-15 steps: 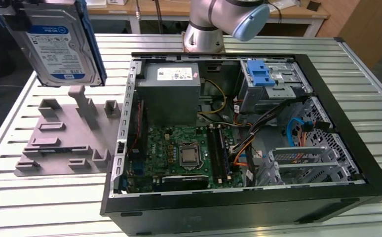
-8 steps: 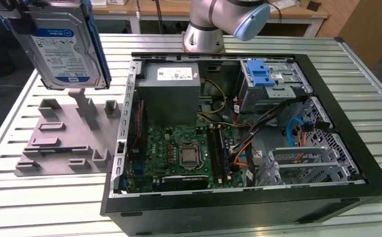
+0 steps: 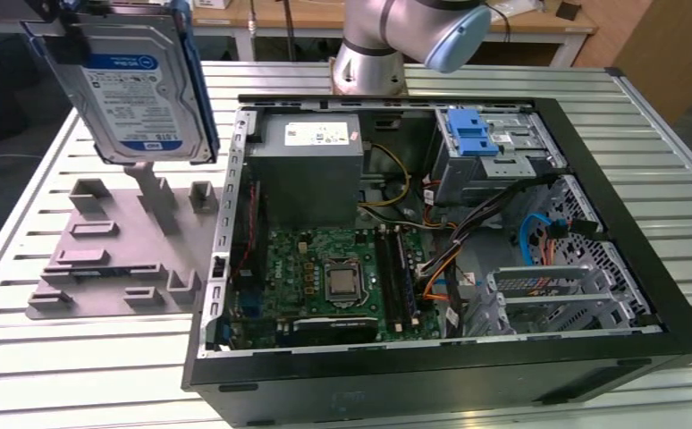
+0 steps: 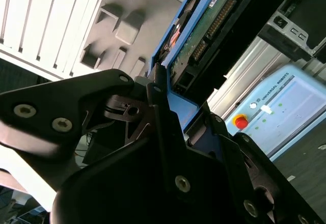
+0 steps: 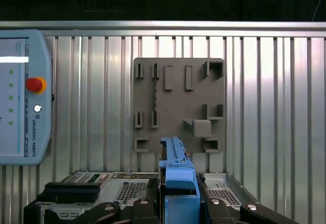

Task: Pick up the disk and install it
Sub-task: 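Pick up the disk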

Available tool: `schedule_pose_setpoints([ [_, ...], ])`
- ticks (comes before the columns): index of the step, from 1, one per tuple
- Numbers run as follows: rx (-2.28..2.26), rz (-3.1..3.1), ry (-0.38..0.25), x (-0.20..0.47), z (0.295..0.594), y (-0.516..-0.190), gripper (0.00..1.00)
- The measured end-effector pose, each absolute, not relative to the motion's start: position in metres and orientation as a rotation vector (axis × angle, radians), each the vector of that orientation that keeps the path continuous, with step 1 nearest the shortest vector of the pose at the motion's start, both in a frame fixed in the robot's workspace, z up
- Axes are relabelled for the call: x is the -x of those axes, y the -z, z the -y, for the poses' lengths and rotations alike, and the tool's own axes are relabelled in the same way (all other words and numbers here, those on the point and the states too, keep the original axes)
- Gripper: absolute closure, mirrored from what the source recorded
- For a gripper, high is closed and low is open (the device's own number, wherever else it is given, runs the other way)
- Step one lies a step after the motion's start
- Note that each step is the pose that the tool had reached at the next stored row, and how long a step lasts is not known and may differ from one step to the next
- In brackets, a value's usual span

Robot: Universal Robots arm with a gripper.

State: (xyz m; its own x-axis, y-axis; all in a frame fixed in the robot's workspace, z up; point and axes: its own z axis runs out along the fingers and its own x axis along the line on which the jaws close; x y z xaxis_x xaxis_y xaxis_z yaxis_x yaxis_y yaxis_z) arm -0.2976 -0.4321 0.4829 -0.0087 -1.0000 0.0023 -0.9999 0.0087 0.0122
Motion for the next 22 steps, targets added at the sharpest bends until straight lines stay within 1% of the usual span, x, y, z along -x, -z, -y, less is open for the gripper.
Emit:
schedule_pose_setpoints([
  [10, -2.203, 2.222, 0.014, 0.275, 0.436, -0.483, 0.64],
  [22, -2.202, 2.222, 0.016, 0.266, 0.452, -0.483, 0.64],
])
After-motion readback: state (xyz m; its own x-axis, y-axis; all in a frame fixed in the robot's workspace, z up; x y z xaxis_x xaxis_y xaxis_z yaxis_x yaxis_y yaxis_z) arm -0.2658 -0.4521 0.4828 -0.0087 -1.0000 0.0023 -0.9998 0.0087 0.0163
